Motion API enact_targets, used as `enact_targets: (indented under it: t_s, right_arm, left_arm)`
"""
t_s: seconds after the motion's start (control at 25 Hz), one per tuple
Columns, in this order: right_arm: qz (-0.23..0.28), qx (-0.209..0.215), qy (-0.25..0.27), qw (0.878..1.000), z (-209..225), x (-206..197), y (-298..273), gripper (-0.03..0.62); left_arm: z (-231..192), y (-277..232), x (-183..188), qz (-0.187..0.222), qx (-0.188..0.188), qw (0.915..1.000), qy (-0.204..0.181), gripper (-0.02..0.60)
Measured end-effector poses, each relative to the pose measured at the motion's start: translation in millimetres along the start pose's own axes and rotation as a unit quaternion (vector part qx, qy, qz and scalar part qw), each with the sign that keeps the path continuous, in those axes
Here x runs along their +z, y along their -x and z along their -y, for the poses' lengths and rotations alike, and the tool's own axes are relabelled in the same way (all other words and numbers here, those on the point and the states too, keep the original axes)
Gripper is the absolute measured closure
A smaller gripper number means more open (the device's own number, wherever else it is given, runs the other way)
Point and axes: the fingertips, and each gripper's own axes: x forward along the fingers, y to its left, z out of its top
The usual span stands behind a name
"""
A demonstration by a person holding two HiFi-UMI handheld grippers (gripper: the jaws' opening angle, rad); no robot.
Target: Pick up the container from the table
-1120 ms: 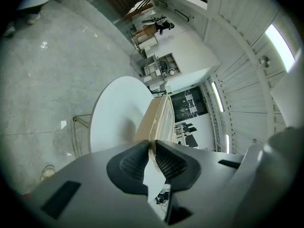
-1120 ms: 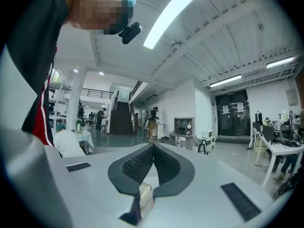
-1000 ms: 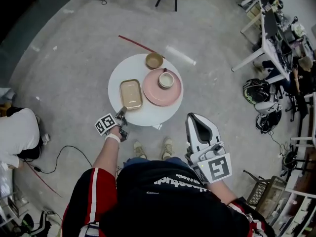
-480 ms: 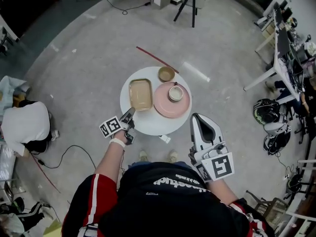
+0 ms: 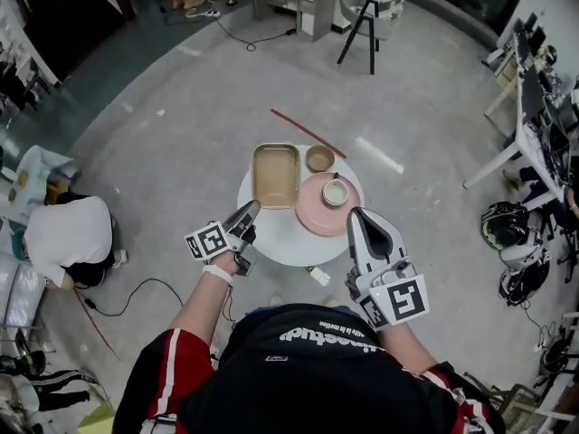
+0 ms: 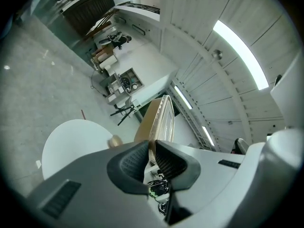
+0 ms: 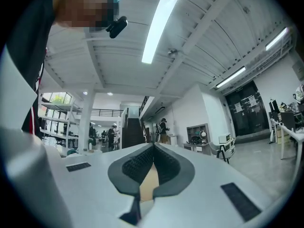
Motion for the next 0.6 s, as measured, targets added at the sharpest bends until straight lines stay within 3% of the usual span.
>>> enact_targets:
  t_s: [0.28, 0.6]
  right_arm:
    - [0.003, 0.002, -0.010, 1.000, 7, 5, -1, 0.579]
    - [-0.004, 0.008, -0.026, 1.000, 11, -3, -7, 0.579]
  left_arm:
    - [66, 16, 20, 0.028, -0.028, 0.9978, -0.054, 0.525]
    - [115, 32, 32, 0.082, -0.070, 0.9903, -0.087, 0.525]
